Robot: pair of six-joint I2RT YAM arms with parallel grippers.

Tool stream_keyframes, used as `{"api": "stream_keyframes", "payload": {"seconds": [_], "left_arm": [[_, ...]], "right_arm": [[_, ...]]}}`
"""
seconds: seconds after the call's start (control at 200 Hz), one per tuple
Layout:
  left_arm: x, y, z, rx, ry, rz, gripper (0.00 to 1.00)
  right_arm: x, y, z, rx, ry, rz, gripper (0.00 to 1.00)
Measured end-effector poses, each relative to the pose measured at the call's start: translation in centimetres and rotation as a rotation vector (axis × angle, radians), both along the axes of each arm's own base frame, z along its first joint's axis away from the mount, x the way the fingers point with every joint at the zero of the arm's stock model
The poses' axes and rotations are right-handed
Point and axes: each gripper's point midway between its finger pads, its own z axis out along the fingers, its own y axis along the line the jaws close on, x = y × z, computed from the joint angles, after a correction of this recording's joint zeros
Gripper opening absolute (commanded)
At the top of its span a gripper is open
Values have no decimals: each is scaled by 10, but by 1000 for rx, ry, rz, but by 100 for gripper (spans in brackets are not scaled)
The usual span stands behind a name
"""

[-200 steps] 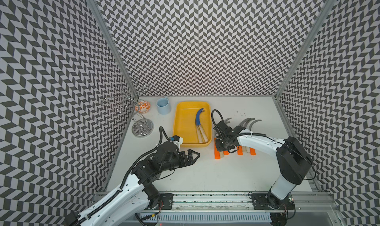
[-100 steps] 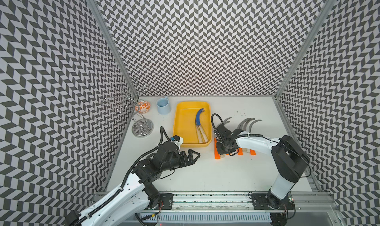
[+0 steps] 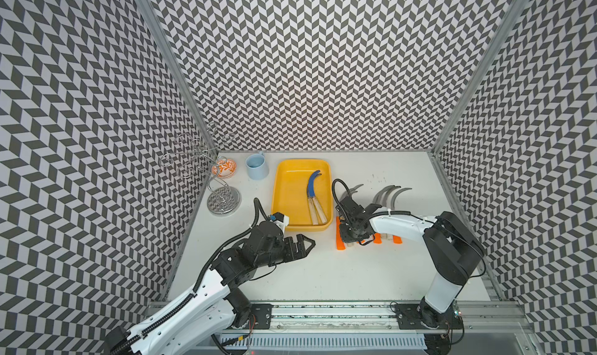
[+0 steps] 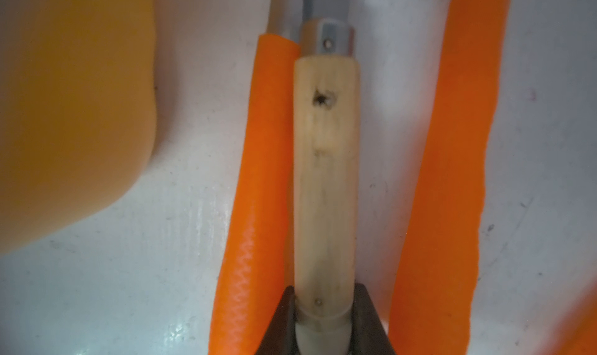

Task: Put small sickles into storage boxes
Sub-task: Pick up the sickle at the center of the board.

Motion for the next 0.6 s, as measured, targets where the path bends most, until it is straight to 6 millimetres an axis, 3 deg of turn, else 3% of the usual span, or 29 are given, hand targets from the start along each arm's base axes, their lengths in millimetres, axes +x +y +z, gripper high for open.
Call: {"api": "stream_keyframes", "payload": {"seconds": [0.27,0.601], "left_arm": [[4,-3,6,6,-12,-1,100],[15,-10,26,4,-54,-8,100]], "right_arm": [[6,-10,6,2,13,-35,7],[22,-4,60,68,-67,-47,6]]}}
